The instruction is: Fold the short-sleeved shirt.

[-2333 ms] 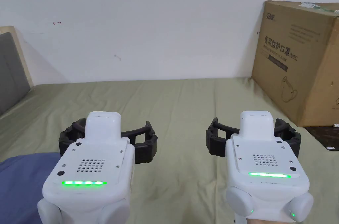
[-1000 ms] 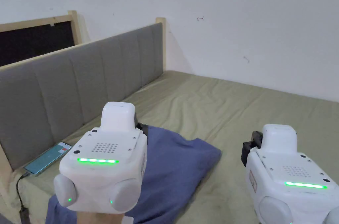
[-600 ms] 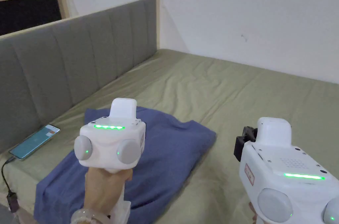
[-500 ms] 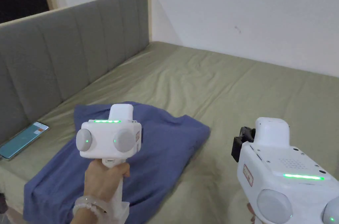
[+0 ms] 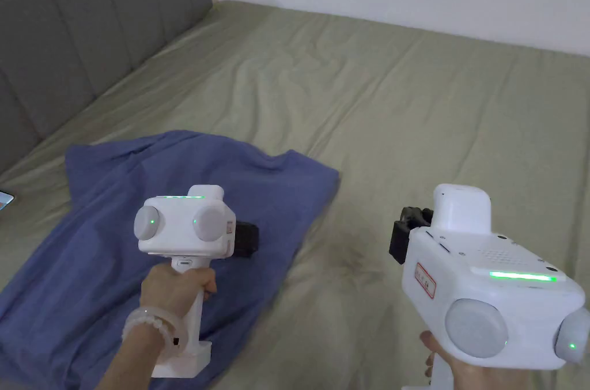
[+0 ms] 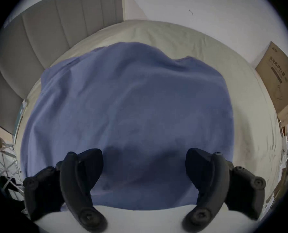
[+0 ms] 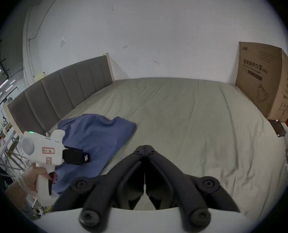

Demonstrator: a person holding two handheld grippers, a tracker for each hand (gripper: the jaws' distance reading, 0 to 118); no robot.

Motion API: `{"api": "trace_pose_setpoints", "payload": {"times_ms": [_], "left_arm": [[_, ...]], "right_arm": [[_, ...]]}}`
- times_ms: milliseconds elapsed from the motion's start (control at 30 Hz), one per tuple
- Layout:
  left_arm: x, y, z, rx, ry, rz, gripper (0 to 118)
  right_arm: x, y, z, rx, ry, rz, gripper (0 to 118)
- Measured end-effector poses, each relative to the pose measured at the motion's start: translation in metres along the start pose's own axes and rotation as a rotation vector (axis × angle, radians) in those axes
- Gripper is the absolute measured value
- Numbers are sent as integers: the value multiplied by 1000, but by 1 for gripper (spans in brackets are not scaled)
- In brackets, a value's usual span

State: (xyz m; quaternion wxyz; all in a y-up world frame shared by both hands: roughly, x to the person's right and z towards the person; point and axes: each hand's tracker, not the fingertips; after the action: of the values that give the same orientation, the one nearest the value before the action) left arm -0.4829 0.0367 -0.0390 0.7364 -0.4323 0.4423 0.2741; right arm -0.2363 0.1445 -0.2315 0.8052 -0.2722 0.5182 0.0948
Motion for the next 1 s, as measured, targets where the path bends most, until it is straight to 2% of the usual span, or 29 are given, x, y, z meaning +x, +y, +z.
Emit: {"api": "trace_pose_setpoints", "payload": {"times_ms": [100, 133, 167, 233, 267, 333, 433, 533, 600, 667, 800, 900, 1000], "left_arm": [[0, 0, -9, -36, 4, 13, 101], [1, 4, -6, -53, 11, 20, 87], [2, 8, -1, -59, 22, 22, 65], [0, 13, 6, -25, 36, 33, 4], [-3, 16, 6, -25, 80, 41, 4], [-12, 15, 3, -54, 24, 43, 4], [-25, 17, 19, -65, -65, 173, 4], [-36, 21, 39, -43, -129, 224, 4], [-33, 25, 60, -1, -123, 201, 4], [-26, 34, 83, 53, -140, 179, 4], [-1, 60, 132, 140, -261, 214, 4], [55, 74, 174, 227, -247, 10, 4], [114, 84, 213, 280, -439, -72, 4]], "right_arm": [[2, -3, -7, -22, 4, 2, 0], [4, -3, -8, -30, 8, -8, 0], [6, -4, -10, -38, 11, -28, 0], [11, -5, -12, -51, 22, -87, 0], [13, -5, -13, -53, 20, -98, 0], [17, -5, -11, -52, 12, -108, 0], [26, -5, -4, -49, 5, -112, 0], [36, -6, 0, -51, -16, -128, 0], [45, -6, 4, -57, 8, -178, 0], [50, -4, 10, -50, 4, -179, 0], [66, 4, 31, -3, -15, -197, 0], [85, 10, 51, 44, -54, -238, 0], [113, 16, 76, 95, -110, -276, 0]]}}
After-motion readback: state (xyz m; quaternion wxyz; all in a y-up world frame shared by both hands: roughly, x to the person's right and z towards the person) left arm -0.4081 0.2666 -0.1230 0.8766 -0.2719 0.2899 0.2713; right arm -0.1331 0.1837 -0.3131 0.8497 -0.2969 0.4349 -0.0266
